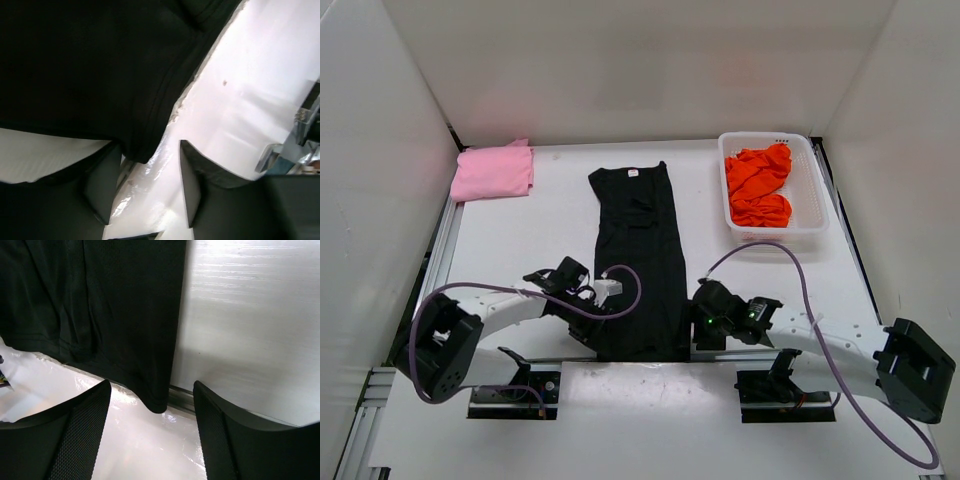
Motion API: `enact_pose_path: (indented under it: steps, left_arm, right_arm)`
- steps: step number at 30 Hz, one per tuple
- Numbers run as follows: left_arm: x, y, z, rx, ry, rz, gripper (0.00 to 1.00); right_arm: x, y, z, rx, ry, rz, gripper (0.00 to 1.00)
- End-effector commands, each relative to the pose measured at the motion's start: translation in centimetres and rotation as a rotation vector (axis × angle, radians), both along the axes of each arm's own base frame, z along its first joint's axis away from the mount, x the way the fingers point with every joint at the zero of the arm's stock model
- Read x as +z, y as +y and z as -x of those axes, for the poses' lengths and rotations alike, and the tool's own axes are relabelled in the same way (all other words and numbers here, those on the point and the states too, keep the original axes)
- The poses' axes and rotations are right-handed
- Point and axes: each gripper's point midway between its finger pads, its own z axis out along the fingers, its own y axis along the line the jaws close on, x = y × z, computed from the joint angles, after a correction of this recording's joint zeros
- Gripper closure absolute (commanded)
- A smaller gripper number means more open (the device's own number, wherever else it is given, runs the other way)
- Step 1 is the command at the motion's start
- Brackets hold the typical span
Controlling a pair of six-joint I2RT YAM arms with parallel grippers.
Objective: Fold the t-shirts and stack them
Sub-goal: Grab the bottom of the folded rectangular tshirt with both arms, then fold the folded rectangular tshirt in 1/3 of the way
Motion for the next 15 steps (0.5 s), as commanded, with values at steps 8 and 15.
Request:
enact_pose_path:
  steps: [8,15]
  left_arm:
    - [-1.6,0.9,0.9,-0.025,0.01,-0.048,0.83]
    - [0.3,-0.3,-1.3,-0.017,-0.087,-0.005,0.9]
  right_arm:
    - [0.0,1.4,0.6,0.057,0.016,-0.059,0.62]
    - [0.4,2.3,0.4,0.095,0.007,-0.077,1.0]
